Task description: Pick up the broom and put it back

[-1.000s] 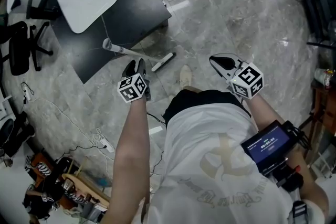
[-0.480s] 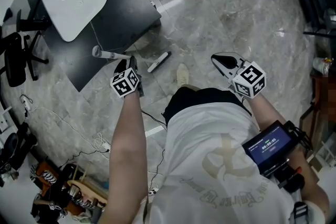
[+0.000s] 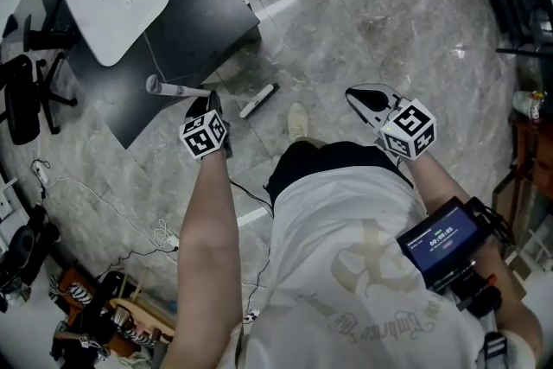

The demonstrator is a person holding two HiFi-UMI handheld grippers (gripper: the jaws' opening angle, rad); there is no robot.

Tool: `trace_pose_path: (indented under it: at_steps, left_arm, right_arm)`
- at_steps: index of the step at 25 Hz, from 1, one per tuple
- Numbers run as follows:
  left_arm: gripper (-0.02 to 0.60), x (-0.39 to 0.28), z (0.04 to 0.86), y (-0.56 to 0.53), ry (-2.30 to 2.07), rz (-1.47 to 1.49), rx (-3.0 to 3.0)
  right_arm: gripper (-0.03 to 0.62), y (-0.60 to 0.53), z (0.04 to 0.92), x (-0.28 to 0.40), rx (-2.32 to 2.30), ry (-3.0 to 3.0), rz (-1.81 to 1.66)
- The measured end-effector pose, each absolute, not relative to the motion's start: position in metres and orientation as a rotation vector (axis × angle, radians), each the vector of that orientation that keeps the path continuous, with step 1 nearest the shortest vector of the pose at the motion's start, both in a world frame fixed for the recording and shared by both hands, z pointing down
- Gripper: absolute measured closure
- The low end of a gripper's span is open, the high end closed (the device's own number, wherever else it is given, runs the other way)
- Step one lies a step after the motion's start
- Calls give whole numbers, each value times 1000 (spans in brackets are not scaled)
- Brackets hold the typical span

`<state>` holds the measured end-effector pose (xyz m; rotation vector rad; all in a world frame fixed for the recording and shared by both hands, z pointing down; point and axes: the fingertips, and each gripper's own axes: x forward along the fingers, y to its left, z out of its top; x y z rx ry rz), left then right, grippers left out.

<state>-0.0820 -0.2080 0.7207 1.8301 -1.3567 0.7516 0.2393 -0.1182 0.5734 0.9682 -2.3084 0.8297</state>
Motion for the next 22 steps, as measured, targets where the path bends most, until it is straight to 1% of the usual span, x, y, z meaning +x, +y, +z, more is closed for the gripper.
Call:
trace_pose_path:
  at_steps: [14, 22]
  left_arm:
    - [494, -63, 706, -151, -1259, 820, 1951]
    - [494, -55, 705, -125, -1222, 829, 1987]
  right_arm:
    - [576, -116, 580, 223, 864, -2338, 806]
    - [576, -113, 587, 226, 848, -2334, 805]
